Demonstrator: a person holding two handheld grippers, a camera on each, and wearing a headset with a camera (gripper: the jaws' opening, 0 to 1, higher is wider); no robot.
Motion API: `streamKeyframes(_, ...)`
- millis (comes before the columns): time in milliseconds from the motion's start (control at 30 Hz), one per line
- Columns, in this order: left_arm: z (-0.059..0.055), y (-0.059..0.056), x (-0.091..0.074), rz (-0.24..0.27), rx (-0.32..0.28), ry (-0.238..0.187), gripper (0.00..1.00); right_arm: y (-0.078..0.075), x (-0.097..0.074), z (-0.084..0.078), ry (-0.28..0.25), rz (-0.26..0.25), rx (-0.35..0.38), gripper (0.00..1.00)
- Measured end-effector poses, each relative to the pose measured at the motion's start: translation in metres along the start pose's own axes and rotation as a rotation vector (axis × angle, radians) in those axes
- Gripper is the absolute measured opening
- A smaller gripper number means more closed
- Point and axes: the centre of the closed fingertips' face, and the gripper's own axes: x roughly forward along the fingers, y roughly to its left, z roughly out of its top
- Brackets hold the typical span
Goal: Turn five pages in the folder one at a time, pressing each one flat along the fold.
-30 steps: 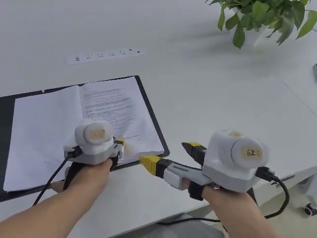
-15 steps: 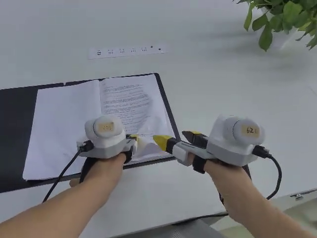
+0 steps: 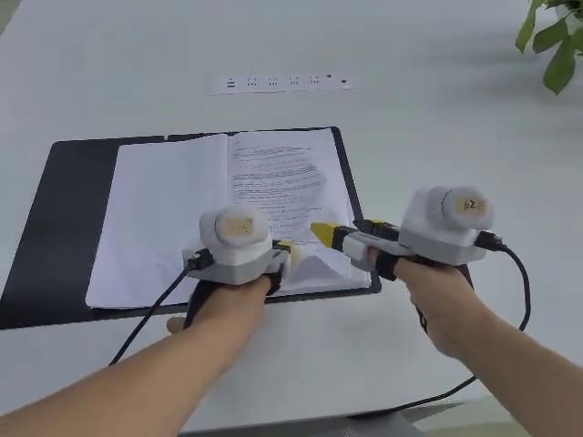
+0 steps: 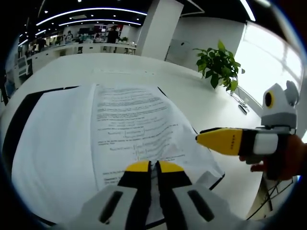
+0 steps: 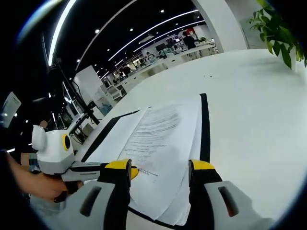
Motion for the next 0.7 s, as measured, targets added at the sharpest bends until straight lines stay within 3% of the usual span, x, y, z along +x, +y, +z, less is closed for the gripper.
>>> streamKeyframes(233,0.0,0.0,0.0,0.0,0.0,-0.001,0.03,0.0,0.004,-0.004,0.003,0.016,0.047,0.42)
streamKeyframes(433,0.0,0.0,0.0,-0.001,0.003,-0.005,0.03,-0.004,0.008,-0.001,-0.008,0.052,0.148,0.33)
streamKeyframes(533,-0.001,0.001,0.0,-0.001,0.004,-0.008,0.03,-0.006,0.008,0.0,-0.005,0.086,0.228,0.27)
streamKeyframes(700,-0.001,0.001,0.0,0.0,0.007,-0.007,0.03,-0.015,0.005,-0.003,0.014,0.088,0.295,0.11)
